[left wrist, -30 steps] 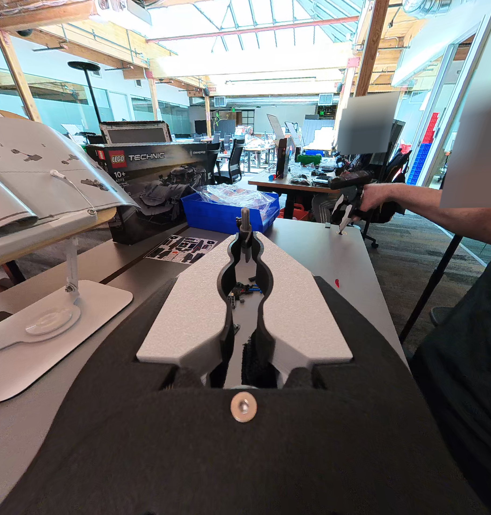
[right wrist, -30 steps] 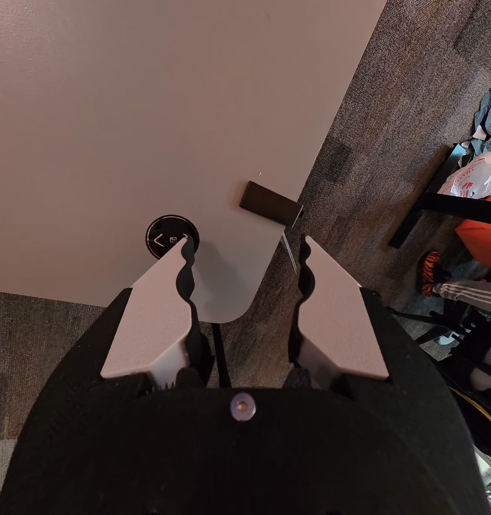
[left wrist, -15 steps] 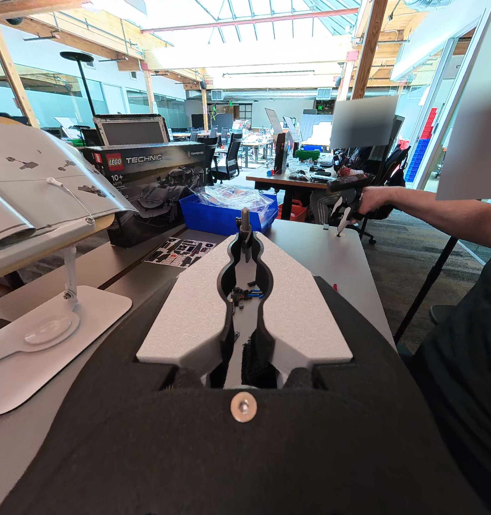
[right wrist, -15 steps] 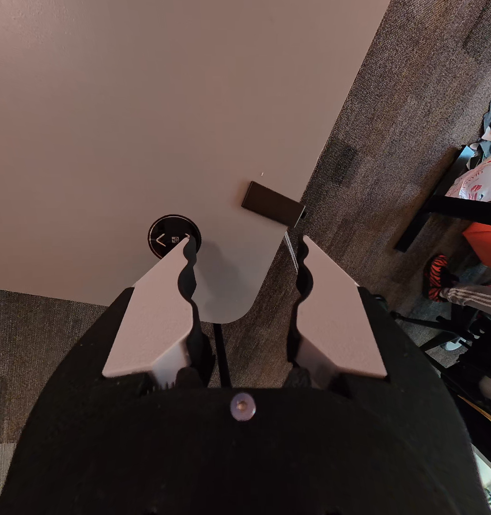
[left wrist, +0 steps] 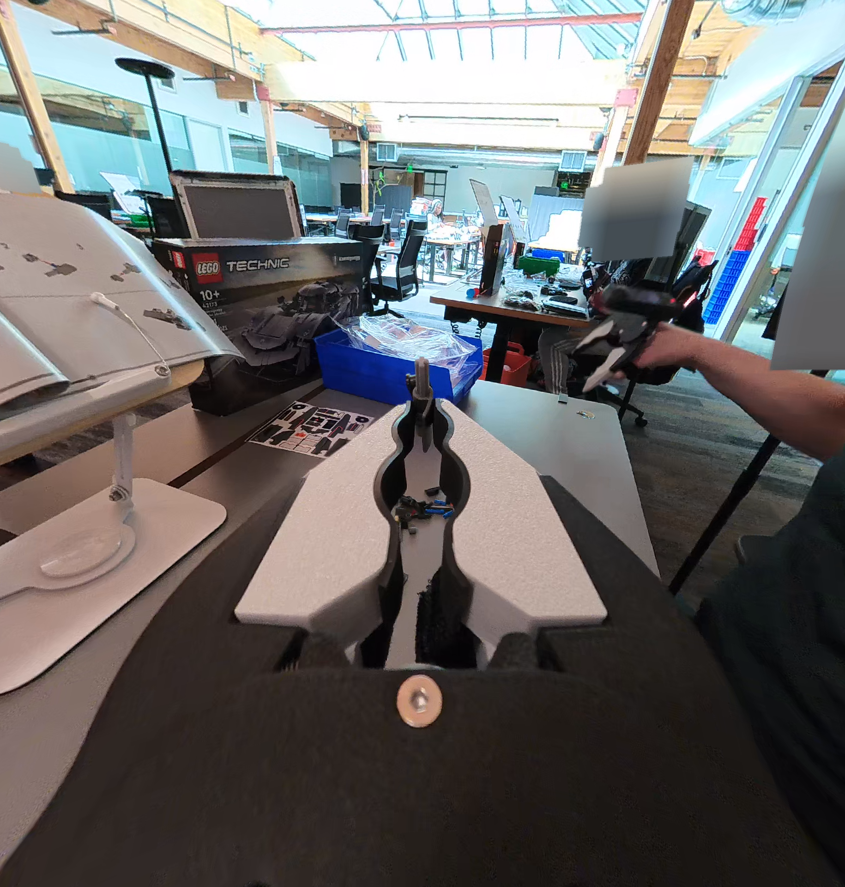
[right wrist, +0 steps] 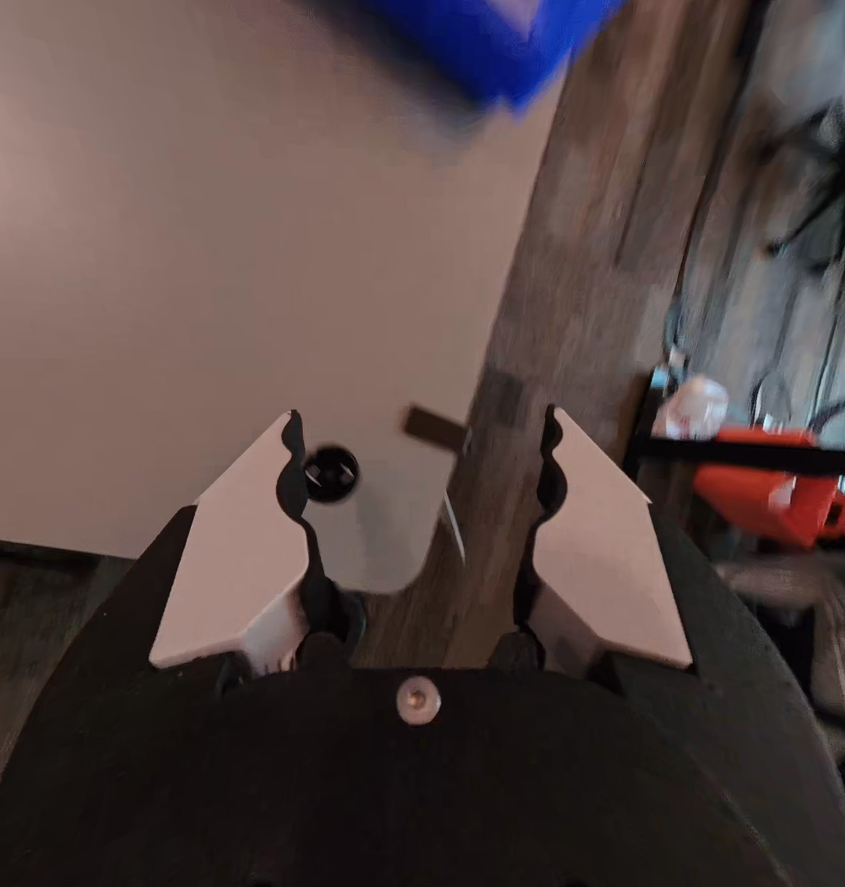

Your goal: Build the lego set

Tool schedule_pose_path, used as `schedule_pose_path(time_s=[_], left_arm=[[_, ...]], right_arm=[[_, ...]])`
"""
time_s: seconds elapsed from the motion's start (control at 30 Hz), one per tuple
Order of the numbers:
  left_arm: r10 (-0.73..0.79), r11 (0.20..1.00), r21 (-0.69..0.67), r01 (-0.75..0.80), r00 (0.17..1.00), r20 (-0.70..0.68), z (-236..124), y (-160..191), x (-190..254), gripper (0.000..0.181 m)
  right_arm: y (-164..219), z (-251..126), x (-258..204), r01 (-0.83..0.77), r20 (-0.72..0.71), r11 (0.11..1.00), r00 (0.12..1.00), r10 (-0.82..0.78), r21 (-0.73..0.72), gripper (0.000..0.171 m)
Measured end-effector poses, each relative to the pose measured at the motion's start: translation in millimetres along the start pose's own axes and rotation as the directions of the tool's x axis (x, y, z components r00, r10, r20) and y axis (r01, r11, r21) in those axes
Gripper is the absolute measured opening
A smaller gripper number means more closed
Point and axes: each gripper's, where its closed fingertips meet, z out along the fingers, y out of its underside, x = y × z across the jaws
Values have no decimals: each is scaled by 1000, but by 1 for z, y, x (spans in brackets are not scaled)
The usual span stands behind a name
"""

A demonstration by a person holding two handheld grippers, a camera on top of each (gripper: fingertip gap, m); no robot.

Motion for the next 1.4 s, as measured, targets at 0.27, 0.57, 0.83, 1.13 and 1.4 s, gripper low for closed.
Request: schedule_pose_path(time_s=[0.27, 0.57, 0.83, 1.13, 1.4], left_arm=[[-102, 995, -19, 101, 993, -55, 42, 8, -3, 5], [-283, 956, -115, 269, 949, -135, 104, 56, -3, 5], [-170, 982, -117, 148, 964, -206, 109, 58, 8, 5], [-425, 888, 108, 446, 888, -175, 109, 39, -6, 5], [-560, 769, 250, 589, 808, -181, 116, 32, -14, 6]], right_arm=[[-253, -109, -172, 249, 44, 643, 914, -404, 724, 89], [-382, -121, -334, -6, 342, 471, 696, -631, 882, 46], [-404, -101, -360, -264, 674, 631, 432, -599, 730, 22], [-413, -100, -372, -39, 371, 474, 680, -632, 880, 33], [-428, -99, -362, 17, 211, 397, 826, -523, 918, 17]])
